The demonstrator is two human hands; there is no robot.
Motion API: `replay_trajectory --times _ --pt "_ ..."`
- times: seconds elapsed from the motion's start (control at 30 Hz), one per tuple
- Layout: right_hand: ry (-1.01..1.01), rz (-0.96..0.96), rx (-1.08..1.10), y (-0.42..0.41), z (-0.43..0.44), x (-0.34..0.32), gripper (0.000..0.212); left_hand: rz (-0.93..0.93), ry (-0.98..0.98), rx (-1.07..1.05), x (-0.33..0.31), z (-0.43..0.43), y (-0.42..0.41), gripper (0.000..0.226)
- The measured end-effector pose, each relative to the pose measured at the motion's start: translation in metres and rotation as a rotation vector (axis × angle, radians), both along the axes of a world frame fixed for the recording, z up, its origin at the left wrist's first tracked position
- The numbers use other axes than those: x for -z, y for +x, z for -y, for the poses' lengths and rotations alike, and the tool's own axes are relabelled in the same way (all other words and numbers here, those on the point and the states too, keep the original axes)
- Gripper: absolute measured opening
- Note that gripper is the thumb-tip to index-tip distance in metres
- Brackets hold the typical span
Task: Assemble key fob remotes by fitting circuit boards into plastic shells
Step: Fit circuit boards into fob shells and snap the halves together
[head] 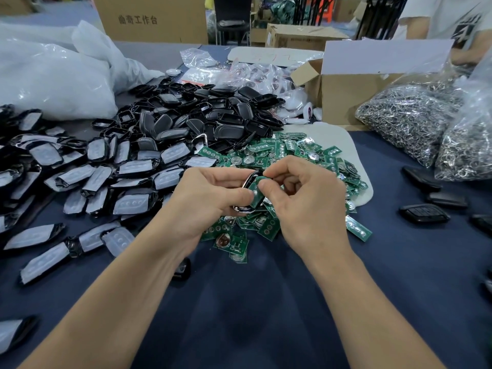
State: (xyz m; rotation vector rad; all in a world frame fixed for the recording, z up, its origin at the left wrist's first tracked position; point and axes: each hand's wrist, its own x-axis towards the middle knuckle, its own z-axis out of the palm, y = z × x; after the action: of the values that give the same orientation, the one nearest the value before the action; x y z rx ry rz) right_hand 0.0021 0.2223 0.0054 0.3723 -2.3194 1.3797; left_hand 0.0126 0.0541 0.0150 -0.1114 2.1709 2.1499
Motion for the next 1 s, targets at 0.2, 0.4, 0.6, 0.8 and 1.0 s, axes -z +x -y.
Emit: replay_trajectory --times 0.2,0.4,0.6,0.8,1.0 --pt "0.059 -0.026 0.021 0.000 0.001 0.001 0.014 -0.003 -0.016 -0.036 0.003 -0.003 0.000 0.036" --pt "-0.007 0.042 0.088 0.001 0.005 0.001 0.012 -0.039 -0.043 -0.101 0.003 -0.008 0.001 0.035" --pt "-0.239 0.307 -0.014 -0.002 0.008 0.001 0.009 -0.070 0.007 -0.145 0.000 -0.008 0.001 0.036" --pt "-0.410 0.354 -0.074 -0.006 0.006 0.001 0.016 -0.081 -0.063 -0.048 0.002 -0.011 0.003 0.026" --pt "-0.325 0.318 -0.054 -0.004 0.008 0.003 0.011 -0.104 -0.122 -0.031 0.000 -0.008 0.003 0.027"
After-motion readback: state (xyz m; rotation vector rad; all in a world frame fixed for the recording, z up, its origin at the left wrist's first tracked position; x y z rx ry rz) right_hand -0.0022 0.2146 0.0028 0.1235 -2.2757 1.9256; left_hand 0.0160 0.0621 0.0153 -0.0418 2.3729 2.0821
